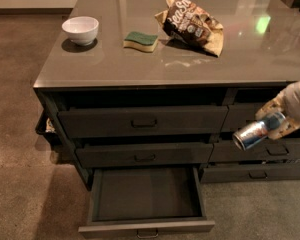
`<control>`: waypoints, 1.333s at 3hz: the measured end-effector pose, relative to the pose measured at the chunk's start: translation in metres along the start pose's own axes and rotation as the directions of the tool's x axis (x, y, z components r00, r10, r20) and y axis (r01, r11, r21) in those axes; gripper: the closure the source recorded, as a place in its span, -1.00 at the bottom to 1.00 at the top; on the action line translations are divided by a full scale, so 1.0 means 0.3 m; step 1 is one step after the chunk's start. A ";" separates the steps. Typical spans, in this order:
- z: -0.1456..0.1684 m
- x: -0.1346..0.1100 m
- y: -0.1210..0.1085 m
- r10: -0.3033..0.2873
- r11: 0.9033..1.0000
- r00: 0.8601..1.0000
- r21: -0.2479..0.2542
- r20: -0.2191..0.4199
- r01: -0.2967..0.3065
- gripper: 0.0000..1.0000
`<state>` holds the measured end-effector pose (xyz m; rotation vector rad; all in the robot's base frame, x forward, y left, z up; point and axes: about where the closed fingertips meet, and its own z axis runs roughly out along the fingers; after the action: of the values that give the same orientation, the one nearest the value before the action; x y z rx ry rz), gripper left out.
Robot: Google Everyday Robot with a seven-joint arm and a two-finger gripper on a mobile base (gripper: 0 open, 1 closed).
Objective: Pick redbull can from bottom drawer and place on counter
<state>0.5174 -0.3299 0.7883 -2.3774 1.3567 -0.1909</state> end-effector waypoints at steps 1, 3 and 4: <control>-0.193 -0.090 -0.094 0.067 0.997 0.998 0.040 0.019 -0.068 1.00; -0.350 -0.298 -0.371 0.139 0.973 0.959 0.143 0.247 -0.178 1.00; -0.270 -0.430 -0.510 0.168 0.961 0.869 0.120 0.465 -0.250 1.00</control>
Offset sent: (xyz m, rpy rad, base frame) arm 0.0031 0.0828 0.2013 0.3012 -0.0660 -0.1055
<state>0.5472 -0.1729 0.9333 -1.9445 1.2923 0.2786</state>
